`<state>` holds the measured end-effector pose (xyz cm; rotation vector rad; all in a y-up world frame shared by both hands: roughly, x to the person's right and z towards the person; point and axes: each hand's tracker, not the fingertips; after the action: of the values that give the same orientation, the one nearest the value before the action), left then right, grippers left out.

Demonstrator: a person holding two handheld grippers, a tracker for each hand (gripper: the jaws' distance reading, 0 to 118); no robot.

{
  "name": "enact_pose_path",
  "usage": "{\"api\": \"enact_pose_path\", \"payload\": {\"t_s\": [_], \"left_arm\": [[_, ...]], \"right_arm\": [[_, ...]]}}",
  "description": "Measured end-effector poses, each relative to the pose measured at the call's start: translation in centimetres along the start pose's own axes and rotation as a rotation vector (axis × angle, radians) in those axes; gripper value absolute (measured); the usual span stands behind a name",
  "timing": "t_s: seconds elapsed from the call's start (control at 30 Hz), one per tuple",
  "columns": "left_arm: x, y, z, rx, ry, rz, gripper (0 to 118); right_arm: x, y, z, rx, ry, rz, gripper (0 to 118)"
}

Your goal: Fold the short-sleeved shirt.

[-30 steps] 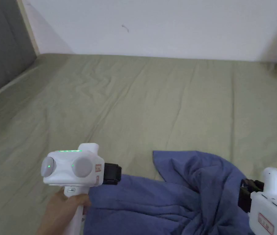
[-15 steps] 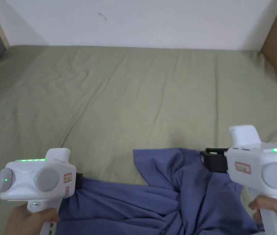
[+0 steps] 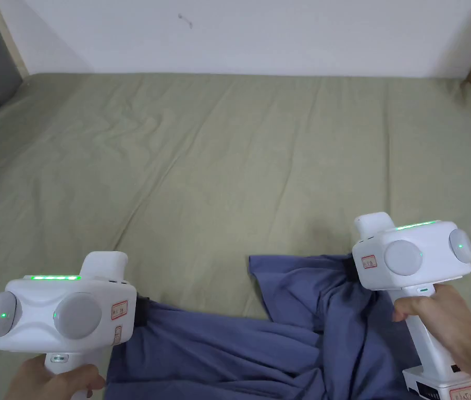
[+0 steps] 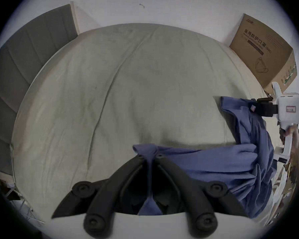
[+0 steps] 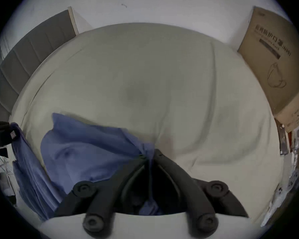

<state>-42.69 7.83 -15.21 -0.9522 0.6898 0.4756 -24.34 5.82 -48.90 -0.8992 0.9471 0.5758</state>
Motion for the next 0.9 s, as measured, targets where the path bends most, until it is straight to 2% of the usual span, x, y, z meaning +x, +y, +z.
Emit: {"api": "enact_pose_path", "payload": {"t_s": [0.03,0.13,0.23,0.47,0.73,0.9], "left_arm": [[0.0,0.0,0.5,0.004,-0.001,0.000,2],[-0.2,0.2,2.4,0.024,-0.011,0.011,2],[-0.1,0.5,4.8,0.057,-0.001,-0.011,2],[-0.7,1.8,13.2,0.224,0.080,-0.039,2],[-1.8,3.3,23.9,0.410,0.141,-0.036,2],[-1.3,5.0,28.7,0.511,0.151,-0.052,2]], "right_arm": [[0.4,0.1,0.3,-0.029,0.031,-0.019,0],[0.2,0.2,2.2,-0.030,0.019,-0.015,0],[1.5,0.3,6.2,0.057,0.053,-0.076,0],[5.4,0.9,19.4,0.261,-0.026,-0.118,0],[9.3,-1.7,32.9,0.449,-0.120,-0.183,0],[11.1,-2.5,37.4,0.520,-0.082,-0.268,0]]}}
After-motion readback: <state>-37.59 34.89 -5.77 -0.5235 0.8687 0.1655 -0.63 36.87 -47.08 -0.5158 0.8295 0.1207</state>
